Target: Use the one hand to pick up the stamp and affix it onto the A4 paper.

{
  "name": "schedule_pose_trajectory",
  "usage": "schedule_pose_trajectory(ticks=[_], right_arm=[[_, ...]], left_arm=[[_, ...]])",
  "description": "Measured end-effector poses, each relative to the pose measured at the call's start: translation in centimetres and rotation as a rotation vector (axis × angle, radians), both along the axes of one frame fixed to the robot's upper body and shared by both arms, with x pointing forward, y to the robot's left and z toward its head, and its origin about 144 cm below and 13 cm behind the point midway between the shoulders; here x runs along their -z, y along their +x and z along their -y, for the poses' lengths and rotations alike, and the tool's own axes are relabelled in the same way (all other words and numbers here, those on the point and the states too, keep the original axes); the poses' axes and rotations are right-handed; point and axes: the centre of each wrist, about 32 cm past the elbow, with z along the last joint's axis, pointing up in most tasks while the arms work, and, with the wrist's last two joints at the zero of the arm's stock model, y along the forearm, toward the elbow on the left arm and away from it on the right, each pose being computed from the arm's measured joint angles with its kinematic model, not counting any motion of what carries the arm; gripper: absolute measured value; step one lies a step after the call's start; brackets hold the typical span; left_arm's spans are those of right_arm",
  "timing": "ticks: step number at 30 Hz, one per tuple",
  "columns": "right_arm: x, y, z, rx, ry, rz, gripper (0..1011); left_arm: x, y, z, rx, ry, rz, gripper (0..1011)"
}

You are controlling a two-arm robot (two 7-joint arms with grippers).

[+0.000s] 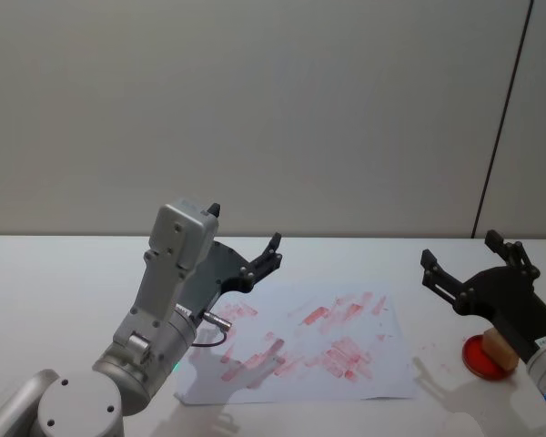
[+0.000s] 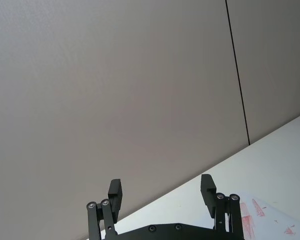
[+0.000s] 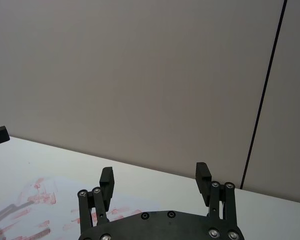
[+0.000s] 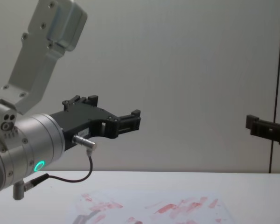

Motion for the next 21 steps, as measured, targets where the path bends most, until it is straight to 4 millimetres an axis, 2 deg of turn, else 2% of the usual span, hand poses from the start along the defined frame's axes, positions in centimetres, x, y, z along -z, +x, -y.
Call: schedule_pose_trajectory(ticks=[21], right_arm=[[0.00, 0.01, 0.03, 0.000, 0.000, 0.000, 1001]], left_arm=[[0.00, 0.00, 0.00, 0.000, 0.000, 0.000, 1003]])
